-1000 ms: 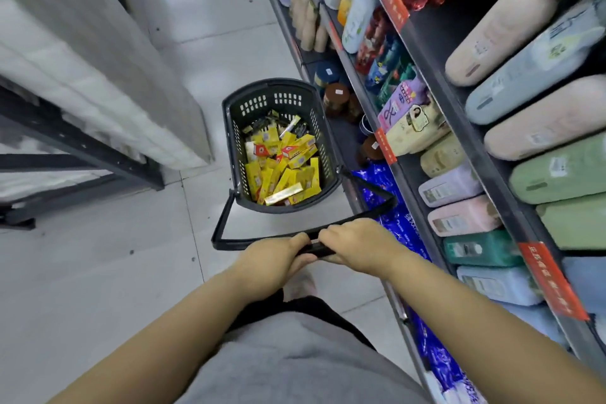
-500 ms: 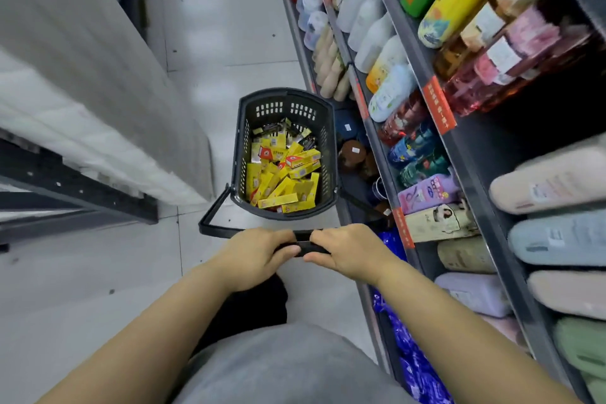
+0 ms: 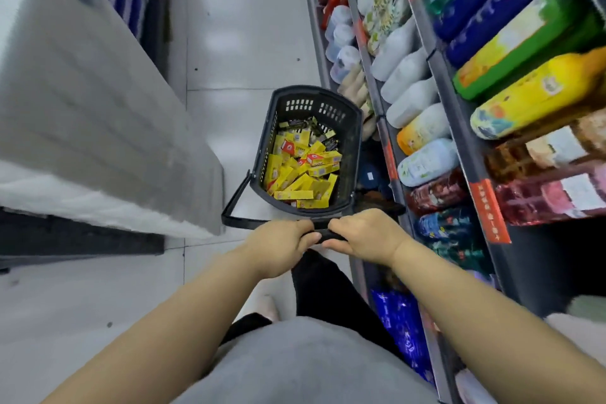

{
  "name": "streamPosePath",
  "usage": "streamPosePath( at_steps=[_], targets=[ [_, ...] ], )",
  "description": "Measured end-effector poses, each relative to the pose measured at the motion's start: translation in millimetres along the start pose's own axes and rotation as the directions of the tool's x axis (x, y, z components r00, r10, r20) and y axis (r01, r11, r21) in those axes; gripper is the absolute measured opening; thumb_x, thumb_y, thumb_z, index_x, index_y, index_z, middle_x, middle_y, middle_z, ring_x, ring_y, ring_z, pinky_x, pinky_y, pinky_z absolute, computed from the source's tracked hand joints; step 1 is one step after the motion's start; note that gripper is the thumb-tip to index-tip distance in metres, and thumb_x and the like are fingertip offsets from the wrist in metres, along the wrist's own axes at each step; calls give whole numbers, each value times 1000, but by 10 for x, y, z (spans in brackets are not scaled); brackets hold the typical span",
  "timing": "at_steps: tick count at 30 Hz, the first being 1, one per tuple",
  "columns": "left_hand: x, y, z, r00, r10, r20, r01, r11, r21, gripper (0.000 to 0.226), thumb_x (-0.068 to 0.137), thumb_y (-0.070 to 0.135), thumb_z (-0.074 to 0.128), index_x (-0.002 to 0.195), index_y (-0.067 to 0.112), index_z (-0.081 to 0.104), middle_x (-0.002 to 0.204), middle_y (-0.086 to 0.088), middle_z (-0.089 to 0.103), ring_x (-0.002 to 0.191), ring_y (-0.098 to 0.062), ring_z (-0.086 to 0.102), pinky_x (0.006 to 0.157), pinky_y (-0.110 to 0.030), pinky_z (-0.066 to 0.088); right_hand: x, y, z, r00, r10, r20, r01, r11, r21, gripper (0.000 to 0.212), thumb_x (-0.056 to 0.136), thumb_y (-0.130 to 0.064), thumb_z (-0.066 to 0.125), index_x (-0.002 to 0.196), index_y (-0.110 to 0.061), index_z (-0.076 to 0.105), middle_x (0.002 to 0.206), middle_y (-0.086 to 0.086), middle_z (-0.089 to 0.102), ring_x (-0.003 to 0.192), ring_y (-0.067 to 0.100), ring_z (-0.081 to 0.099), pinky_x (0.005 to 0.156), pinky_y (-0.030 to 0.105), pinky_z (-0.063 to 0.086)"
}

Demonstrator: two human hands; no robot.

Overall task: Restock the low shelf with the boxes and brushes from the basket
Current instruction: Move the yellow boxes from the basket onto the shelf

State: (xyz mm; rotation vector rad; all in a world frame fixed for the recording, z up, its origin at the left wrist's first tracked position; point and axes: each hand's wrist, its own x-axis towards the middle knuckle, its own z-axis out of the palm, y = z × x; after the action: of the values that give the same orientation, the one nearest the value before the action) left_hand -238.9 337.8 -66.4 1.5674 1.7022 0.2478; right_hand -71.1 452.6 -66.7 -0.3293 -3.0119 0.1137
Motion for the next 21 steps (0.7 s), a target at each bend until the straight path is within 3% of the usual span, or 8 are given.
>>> streamPosePath(
  at_steps=[4,8,11,15,18,21],
  targets=[
    [573,-34,-412,999,-22,-35,20,998,-58,38,100,42,30,110,17,57,93,-4,65,87,-24,56,72,-37,42,487,685,8,995,-89,-34,89,996,-15,44,86,-50,44,62,-16,59,48,-3,55,38,19,54,32,22,36],
    [1129,-63,-747,996,-57,-69,50,993,-103,32,99,40,31,95,16,52,85,-2,60,81,-24,53,65,-36,35,950,1353,3,987,-162,16,162,986,-23,40,78,-51,68,63,-15,58,48,-1,57,38,20,54,32,21,37],
    [1525,-90,-999,993,-94,-66,84,987,-137,29,99,39,33,88,16,48,83,-4,60,82,-27,54,68,-37,37,1246,1807,32,978,-211,13,211,978,-11,42,83,-53,55,62,-17,60,49,-1,57,39,18,54,35,22,38],
    [2172,-210,-1432,989,-111,-93,98,986,-135,31,98,40,35,88,15,49,85,-7,62,83,-28,55,69,-39,40,1730,2462,64,973,-232,-9,232,972,-22,39,77,-51,69,63,-15,61,49,-1,55,38,19,53,34,22,37],
    [2675,-374,-1783,991,-91,-99,82,992,-91,33,98,42,35,90,14,51,88,-6,63,84,-27,55,66,-37,34,2097,2882,95,981,-194,-15,194,981,10,43,85,-49,49,62,-15,61,48,-1,54,37,20,51,34,22,34],
    [3199,-575,-2124,997,-56,-59,53,997,-57,29,98,42,34,83,19,43,91,-6,63,86,-27,55,66,-36,32,2457,3311,219,986,-168,16,167,986,28,44,86,-48,44,63,-14,61,49,-1,55,38,20,52,33,22,36]
  ],
)
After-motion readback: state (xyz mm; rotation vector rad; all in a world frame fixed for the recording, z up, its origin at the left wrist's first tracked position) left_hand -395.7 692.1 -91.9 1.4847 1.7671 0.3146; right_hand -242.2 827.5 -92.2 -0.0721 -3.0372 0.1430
